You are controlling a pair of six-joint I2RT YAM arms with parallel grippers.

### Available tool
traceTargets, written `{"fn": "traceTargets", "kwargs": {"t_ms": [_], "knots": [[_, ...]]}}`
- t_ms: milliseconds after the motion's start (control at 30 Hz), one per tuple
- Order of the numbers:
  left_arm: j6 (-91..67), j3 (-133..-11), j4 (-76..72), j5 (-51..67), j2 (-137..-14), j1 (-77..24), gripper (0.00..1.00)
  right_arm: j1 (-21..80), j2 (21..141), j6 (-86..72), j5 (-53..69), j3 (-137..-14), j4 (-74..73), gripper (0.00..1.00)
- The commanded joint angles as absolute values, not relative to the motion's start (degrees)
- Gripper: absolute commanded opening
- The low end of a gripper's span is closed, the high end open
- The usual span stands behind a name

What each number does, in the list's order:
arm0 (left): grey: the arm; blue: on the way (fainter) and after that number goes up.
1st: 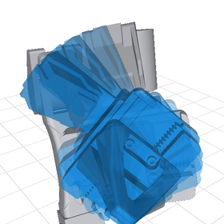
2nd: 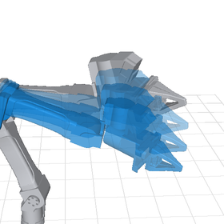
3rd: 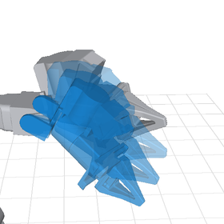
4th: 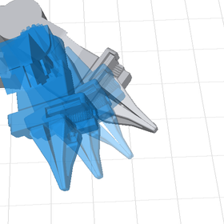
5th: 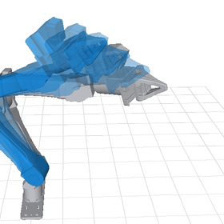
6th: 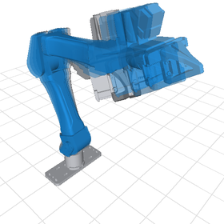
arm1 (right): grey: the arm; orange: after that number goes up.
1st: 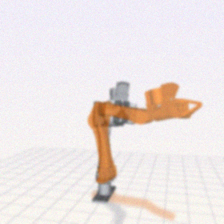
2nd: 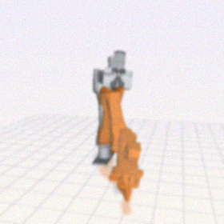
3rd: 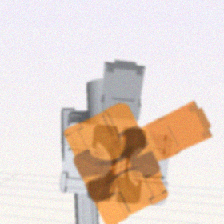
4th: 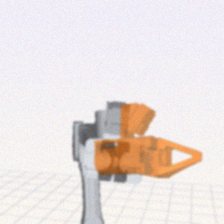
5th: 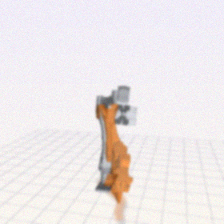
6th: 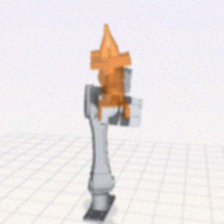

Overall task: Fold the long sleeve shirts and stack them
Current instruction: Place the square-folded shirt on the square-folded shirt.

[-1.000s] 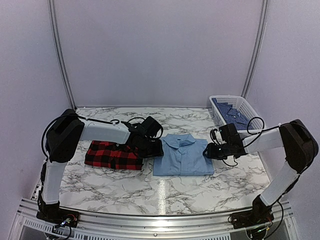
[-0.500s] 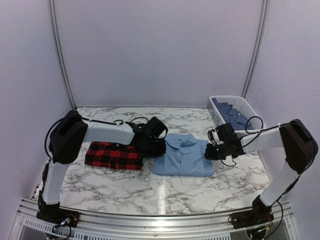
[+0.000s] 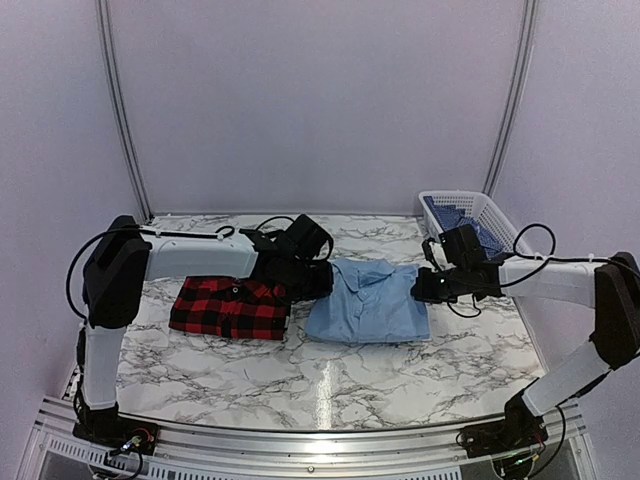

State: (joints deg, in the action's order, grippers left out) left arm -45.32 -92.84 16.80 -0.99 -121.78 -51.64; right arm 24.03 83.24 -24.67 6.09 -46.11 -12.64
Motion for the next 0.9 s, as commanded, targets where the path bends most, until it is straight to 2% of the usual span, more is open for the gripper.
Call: {"fn": "traceTargets", "kwargs": {"t_ms": [0,400,867], "knots": [[-43.54,-93.9,19.0,-1.73,-115.73,-51.59,0.0,25.62,80.93,-25.41,7.78,-50.9,-15.22,0.0],[-40.93,-80.43,20.35,-2.38,-100.66,-43.66,0.0,33.61,85.39,-30.39,8.81,-60.2,-12.45,0.0],[-34.58,-66.54,26.28,-1.75,-87.73,-28.1,0.0,48.0,111.06,-37.71,5.49,-85.05,-6.5,0.0]]}}
